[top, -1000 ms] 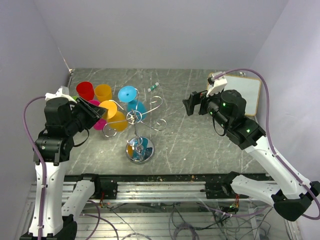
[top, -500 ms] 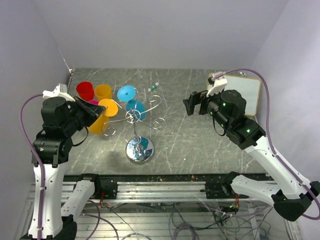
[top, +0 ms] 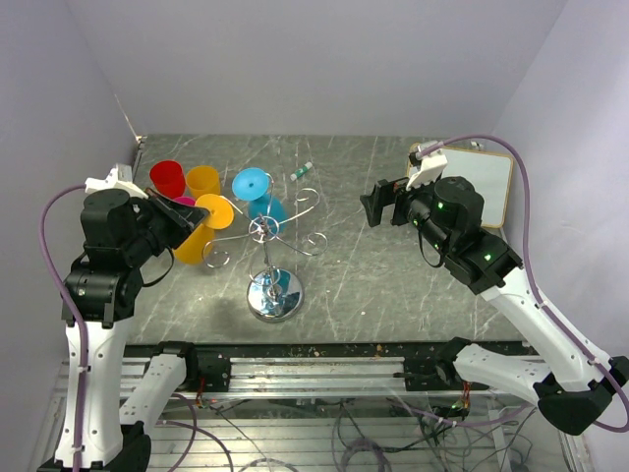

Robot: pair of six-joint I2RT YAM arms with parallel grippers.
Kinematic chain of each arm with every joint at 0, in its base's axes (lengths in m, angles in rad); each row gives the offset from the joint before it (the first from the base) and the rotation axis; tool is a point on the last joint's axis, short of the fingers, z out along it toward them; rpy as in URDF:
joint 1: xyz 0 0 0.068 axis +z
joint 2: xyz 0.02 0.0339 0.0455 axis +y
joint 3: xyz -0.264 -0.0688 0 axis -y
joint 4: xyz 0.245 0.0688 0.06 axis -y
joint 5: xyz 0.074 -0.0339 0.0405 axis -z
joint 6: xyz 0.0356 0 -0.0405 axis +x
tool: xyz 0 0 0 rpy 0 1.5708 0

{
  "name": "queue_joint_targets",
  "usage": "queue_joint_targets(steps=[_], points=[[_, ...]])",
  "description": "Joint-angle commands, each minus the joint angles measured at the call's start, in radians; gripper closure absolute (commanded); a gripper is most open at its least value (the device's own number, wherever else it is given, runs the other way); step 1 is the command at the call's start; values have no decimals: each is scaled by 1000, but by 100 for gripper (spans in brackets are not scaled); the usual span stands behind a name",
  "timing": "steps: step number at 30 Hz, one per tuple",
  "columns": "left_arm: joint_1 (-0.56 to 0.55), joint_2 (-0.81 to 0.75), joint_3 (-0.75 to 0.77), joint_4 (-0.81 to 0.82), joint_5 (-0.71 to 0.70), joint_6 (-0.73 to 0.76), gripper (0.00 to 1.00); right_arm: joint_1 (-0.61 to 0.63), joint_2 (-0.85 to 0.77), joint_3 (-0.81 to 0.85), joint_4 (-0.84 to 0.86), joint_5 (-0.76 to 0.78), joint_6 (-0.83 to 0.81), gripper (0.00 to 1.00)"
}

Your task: Take the wine glass off the wine glass rack

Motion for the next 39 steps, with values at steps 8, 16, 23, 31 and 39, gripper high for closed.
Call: queue_joint_targets(steps=[8, 16, 23, 31, 39], points=[[-2, -18, 24, 84, -28, -99, 93, -4, -19, 1, 14, 16, -10, 0], [-1, -40, -5, 148, -35, -177, 93, -4, -21, 2, 12, 22, -12, 0], [-1, -11, 2, 152, -58, -197, 93, -5, -22, 4, 10, 26, -12, 0], [-1, 67, 16, 148, 58, -155, 93, -5, -29, 5, 4, 32, -11, 0], [-1, 39, -10, 142, 136, -115, 93, -4, -25, 7, 3, 27, -5, 0]])
